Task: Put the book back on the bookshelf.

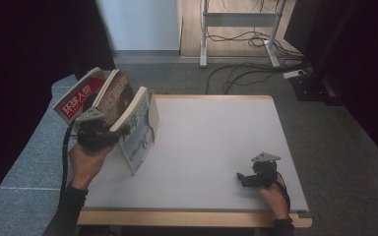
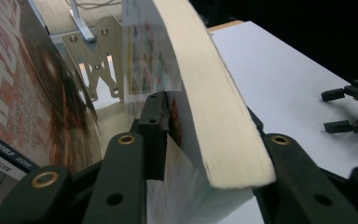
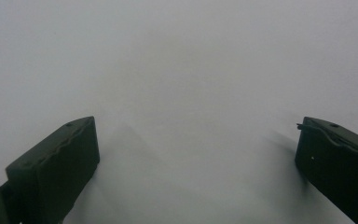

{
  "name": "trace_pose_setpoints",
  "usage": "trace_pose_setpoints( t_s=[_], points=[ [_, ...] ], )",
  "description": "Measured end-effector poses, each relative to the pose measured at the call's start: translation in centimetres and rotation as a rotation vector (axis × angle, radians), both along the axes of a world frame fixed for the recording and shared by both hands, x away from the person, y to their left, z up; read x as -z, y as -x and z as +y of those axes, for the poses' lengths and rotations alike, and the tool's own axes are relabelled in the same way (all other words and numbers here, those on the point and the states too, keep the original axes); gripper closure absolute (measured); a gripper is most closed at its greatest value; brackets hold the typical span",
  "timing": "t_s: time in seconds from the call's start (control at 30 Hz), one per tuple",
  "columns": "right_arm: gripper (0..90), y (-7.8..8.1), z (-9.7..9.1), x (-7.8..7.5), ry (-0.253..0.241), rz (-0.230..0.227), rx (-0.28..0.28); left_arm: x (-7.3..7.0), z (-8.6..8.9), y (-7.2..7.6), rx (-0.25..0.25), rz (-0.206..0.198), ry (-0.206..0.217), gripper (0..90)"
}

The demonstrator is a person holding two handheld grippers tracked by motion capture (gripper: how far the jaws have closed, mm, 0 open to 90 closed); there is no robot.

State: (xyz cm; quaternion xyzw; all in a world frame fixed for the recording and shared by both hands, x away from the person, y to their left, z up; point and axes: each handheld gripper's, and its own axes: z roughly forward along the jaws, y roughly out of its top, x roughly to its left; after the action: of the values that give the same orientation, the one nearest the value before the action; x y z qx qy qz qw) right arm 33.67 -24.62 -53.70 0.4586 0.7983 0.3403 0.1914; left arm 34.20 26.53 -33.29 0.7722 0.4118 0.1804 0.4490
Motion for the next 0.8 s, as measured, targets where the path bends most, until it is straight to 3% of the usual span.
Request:
trace_pose_setpoints(
  t_s=[0.2,0.27,0.47,0.8],
  points=[
    [0.0,0.0,0.0,0.0,0.000,0.000,0.000,0.3,-0.1,0.5,-0.011,-0.036,-0.017,58.3],
    [0.0,0.0,0.0,0.0,0.000,-0.001,0.000,0.6,-0.1,0.9,-0.018,-0.064,-0.025,57.0],
    [0.0,0.0,0.0,0.0,0.000,-0.001,0.000,1.7,-0.3,1.8,-0.029,-0.094,-0.054,55.6],
    [0.0,0.0,0.0,0.0,0.001,0.000,-0.001,4.7,-0.1,2.7,-0.033,-0.089,-0.062,59.4]
  ],
)
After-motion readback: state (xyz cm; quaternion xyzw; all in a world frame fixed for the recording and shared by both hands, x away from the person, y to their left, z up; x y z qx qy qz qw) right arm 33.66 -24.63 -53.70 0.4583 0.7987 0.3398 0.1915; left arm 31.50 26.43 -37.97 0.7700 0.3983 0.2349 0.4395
